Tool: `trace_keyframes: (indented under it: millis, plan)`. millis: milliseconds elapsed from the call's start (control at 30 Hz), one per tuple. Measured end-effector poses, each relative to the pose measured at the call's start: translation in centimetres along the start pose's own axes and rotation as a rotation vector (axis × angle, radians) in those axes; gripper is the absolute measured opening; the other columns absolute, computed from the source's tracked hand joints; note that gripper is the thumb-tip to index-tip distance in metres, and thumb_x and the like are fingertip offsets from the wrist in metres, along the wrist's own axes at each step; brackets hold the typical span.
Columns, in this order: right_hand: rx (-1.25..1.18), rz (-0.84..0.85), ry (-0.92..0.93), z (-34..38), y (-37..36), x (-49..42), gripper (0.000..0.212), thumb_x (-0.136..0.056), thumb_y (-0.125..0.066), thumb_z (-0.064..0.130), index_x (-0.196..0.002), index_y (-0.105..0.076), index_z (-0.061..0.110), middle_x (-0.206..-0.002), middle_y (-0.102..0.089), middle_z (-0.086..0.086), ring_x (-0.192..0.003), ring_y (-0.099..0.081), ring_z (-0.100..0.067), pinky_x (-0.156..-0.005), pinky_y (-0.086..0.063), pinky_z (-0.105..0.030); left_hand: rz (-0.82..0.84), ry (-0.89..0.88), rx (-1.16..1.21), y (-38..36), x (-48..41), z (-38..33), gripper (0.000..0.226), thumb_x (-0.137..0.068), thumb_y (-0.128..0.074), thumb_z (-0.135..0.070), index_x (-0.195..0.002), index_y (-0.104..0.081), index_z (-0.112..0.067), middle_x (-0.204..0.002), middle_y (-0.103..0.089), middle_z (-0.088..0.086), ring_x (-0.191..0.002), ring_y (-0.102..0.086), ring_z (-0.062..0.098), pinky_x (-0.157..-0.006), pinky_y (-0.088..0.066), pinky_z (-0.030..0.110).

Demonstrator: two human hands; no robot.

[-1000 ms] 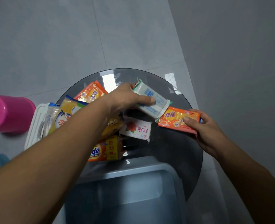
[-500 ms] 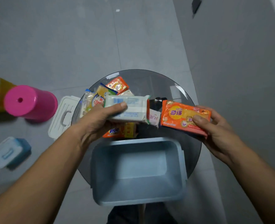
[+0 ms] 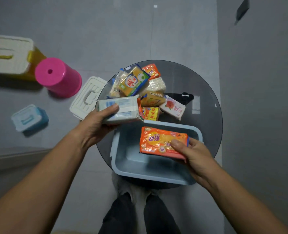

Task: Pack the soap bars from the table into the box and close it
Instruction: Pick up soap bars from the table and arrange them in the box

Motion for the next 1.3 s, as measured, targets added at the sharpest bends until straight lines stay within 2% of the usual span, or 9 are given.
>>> trace_keyframes:
  millis: [67,200,300,467,600,733,1000,1200,1300]
  plan:
    - [-0.011,0.001,-0.033,-1.6,-0.8,-1.0,0.048,-0.064,-0.079,0.020,-0.107,-0.068,0.002,-0.090,-0.079,-0.009,-0.076,-0.076,-0.016,-0.066,-0.059,-0.024,-0.029,-0.013,0.030,0.9,-0.5,-0.2,0.060,-0.074,-0.079,-0.024,-0.129,-0.062,-0.008,-0.114,-0.077,0.011,-0.104,-0.073,0.025,-0.085,-0.061,0.038]
    - [0.025,-0.036,-0.036,-3.9,-2.2,-4.2,0.043,-0.063,-0.083,0.019,-0.101,-0.069,0.004,-0.090,-0.079,-0.010,-0.075,-0.075,-0.016,-0.073,-0.059,-0.028,-0.010,-0.009,0.133,1.8,-2.2,0.0,0.048,-0.087,-0.072,-0.017,-0.132,-0.059,-0.004,-0.127,-0.070,0.019,-0.121,-0.066,0.034,-0.108,-0.048,0.049]
    - [0.057,-0.074,-0.046,-5.3,-2.2,-6.9,0.033,-0.072,-0.083,0.011,-0.101,-0.068,0.004,-0.087,-0.079,-0.008,-0.075,-0.075,-0.017,-0.072,-0.060,-0.029,0.008,0.002,0.149,1.7,-2.8,0.4,0.046,-0.089,-0.071,-0.017,-0.132,-0.059,-0.005,-0.130,-0.068,0.021,-0.122,-0.065,0.035,-0.103,-0.052,0.046]
    - [0.104,-0.116,-0.074,-7.2,-1.9,-10.1,0.097,-0.038,-0.099,0.033,-0.120,-0.061,-0.001,-0.105,-0.077,-0.015,-0.094,-0.076,-0.027,-0.088,-0.059,-0.039,0.044,0.036,0.085,1.1,-3.3,1.5,0.050,-0.088,-0.070,-0.021,-0.135,-0.061,-0.007,-0.132,-0.068,0.019,-0.113,-0.068,0.031,-0.090,-0.059,0.044]
    - [0.115,-0.123,-0.110,-8.4,-2.3,-11.4,0.070,-0.050,-0.092,0.026,-0.108,-0.068,-0.006,-0.101,-0.078,-0.018,-0.096,-0.075,-0.030,-0.095,-0.056,-0.041,0.082,0.053,0.065,0.9,-3.7,2.1,0.059,-0.077,-0.074,-0.028,-0.131,-0.064,-0.007,-0.131,-0.068,0.019,-0.121,-0.065,0.033,-0.088,-0.060,0.046]
    - [0.162,-0.117,-0.138,-8.8,-2.7,-12.1,0.035,-0.069,-0.087,0.017,-0.095,-0.072,-0.002,-0.093,-0.079,-0.016,-0.078,-0.076,-0.020,-0.073,-0.058,-0.026,0.115,0.044,0.033,0.9,-4.1,2.2,0.054,-0.077,-0.073,-0.029,-0.127,-0.067,-0.009,-0.129,-0.070,0.018,-0.115,-0.067,0.031,-0.093,-0.057,0.049]
    - [0.340,-0.225,-0.074,-8.2,-1.9,-12.6,0.033,-0.069,-0.089,0.028,-0.090,-0.073,0.008,-0.093,-0.076,-0.006,-0.086,-0.071,-0.019,-0.079,-0.051,-0.027,0.133,0.040,0.057,-0.1,-4.3,2.2,0.034,-0.080,-0.070,-0.024,-0.111,-0.071,-0.011,-0.116,-0.075,0.015,-0.104,-0.071,0.028,-0.091,-0.057,0.044]
    - [0.393,-0.237,-0.059,-7.9,-1.9,-11.8,0.058,-0.068,-0.088,0.040,-0.114,-0.069,0.009,-0.109,-0.073,-0.005,-0.097,-0.068,-0.019,-0.090,-0.050,-0.032,0.149,0.011,0.039,-0.8,-3.5,1.5,0.030,-0.080,-0.068,-0.022,-0.108,-0.071,-0.010,-0.103,-0.079,0.011,-0.091,-0.076,0.022,-0.085,-0.061,0.037]
    - [0.403,-0.232,-0.020,-6.3,-2.0,-9.9,0.064,-0.075,-0.080,0.049,-0.124,-0.062,0.012,-0.115,-0.070,-0.001,-0.098,-0.065,-0.012,-0.091,-0.048,-0.031,0.159,-0.022,0.040,-0.6,-3.0,0.8,0.041,-0.080,-0.070,-0.022,-0.119,-0.068,-0.009,-0.113,-0.077,0.013,-0.101,-0.075,0.024,-0.088,-0.061,0.038]
Point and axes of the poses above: each hand's wrist, its own x-axis away from the middle knuckle, its own y-axis out of the back of the hand, z = x × y, the point moved 10 cm from there along -x, towards the middle knuckle
